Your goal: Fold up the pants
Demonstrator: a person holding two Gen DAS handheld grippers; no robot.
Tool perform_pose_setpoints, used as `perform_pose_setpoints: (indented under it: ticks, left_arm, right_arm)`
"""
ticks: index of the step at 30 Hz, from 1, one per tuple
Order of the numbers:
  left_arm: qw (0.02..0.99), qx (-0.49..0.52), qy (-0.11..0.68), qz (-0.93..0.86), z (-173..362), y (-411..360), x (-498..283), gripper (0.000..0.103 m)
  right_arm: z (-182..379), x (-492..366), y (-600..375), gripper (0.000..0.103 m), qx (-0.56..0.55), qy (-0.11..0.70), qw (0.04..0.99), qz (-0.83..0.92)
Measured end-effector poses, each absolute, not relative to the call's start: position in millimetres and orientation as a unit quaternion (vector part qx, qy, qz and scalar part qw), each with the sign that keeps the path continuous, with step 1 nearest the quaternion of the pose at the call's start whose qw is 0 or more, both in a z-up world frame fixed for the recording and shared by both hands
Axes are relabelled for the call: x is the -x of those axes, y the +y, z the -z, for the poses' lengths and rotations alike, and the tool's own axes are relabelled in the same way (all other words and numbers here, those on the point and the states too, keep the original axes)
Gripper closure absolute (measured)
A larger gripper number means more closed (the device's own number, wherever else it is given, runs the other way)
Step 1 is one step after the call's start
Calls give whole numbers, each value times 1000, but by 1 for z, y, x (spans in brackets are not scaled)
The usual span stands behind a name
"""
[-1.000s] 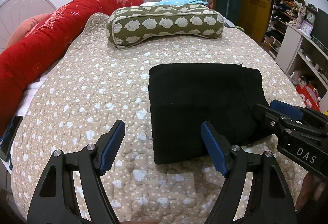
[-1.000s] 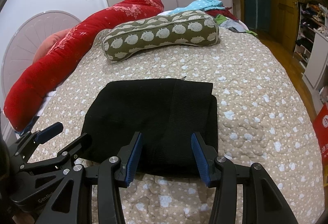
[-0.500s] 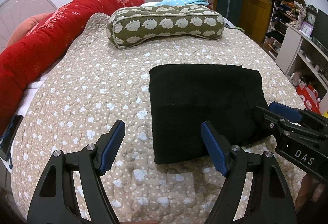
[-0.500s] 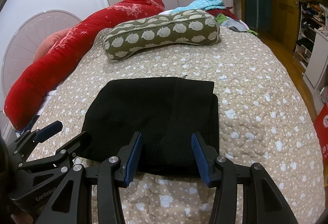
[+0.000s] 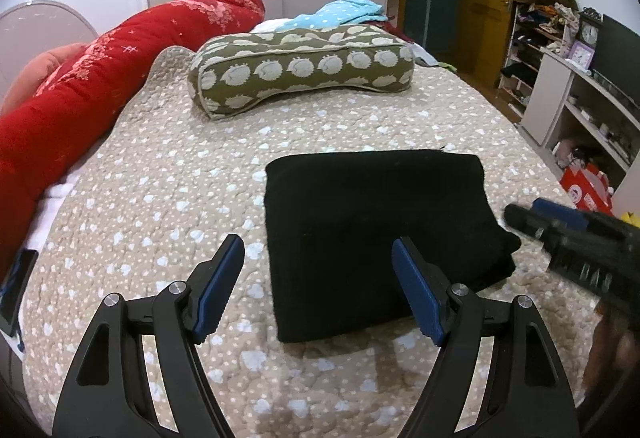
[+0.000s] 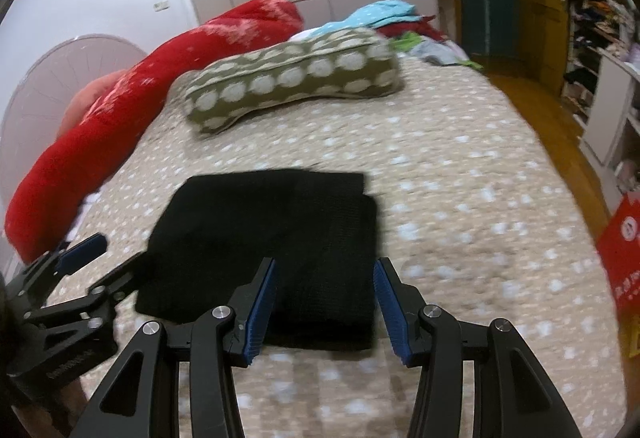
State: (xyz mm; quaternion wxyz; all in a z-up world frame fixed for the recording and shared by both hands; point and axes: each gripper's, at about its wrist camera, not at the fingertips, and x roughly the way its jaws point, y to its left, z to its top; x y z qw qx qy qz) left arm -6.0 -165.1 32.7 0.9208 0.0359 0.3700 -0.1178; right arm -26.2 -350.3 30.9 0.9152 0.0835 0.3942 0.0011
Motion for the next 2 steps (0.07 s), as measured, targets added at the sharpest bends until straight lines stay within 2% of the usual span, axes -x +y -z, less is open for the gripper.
perform_pose_setpoints:
  ticks: [2]
  left_arm:
    - [919, -36, 373, 122, -33, -167, 6, 26]
  right_arm:
    - [-32, 22, -368, 55, -79, 395, 915, 18]
